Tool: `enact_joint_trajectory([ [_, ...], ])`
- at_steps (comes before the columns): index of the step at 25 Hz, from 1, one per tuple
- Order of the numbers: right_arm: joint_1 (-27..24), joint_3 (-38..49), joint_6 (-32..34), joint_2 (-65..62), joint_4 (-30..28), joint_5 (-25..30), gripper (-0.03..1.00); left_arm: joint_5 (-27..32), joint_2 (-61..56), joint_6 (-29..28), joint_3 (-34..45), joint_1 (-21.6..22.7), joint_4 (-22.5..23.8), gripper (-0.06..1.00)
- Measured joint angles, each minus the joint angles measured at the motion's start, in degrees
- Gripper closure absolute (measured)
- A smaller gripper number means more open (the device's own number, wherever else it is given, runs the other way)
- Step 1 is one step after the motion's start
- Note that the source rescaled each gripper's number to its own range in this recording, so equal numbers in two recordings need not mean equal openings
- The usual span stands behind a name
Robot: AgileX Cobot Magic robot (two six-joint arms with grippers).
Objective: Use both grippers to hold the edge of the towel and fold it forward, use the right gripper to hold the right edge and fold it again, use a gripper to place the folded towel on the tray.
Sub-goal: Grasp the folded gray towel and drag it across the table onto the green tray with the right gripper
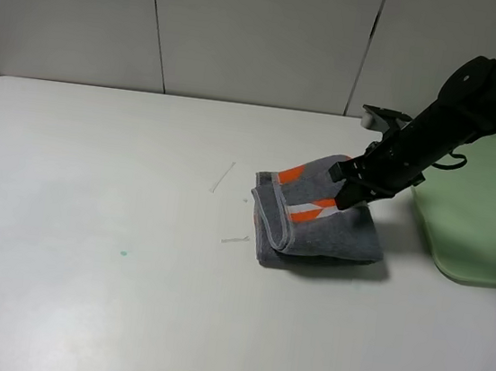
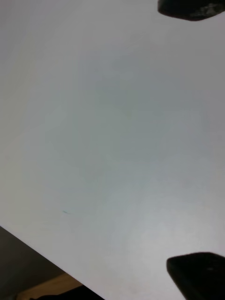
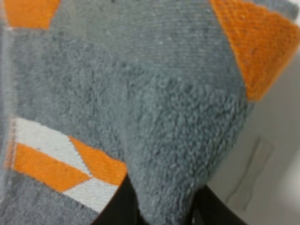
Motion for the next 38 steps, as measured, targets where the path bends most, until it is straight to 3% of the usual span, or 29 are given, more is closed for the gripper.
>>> enact_joint_trajectory([
  [7, 0.0, -0.07, 3.47, -2.52, -4.65, 0.22, 0.82, 0.0, 0.0, 0.0, 0.0, 0.0, 0.0, -0.06],
  [16, -1.17, -6.99, 9.48, -3.04, -13.68, 6.57, 0.82, 0.0, 0.0, 0.0, 0.0, 0.0, 0.0, -0.06],
  [38, -19.29, -13.94, 7.74, -3.04, -15.72, 10.48, 0.82, 0.0, 0.0, 0.0, 0.0, 0.0, 0.0, -0.06],
])
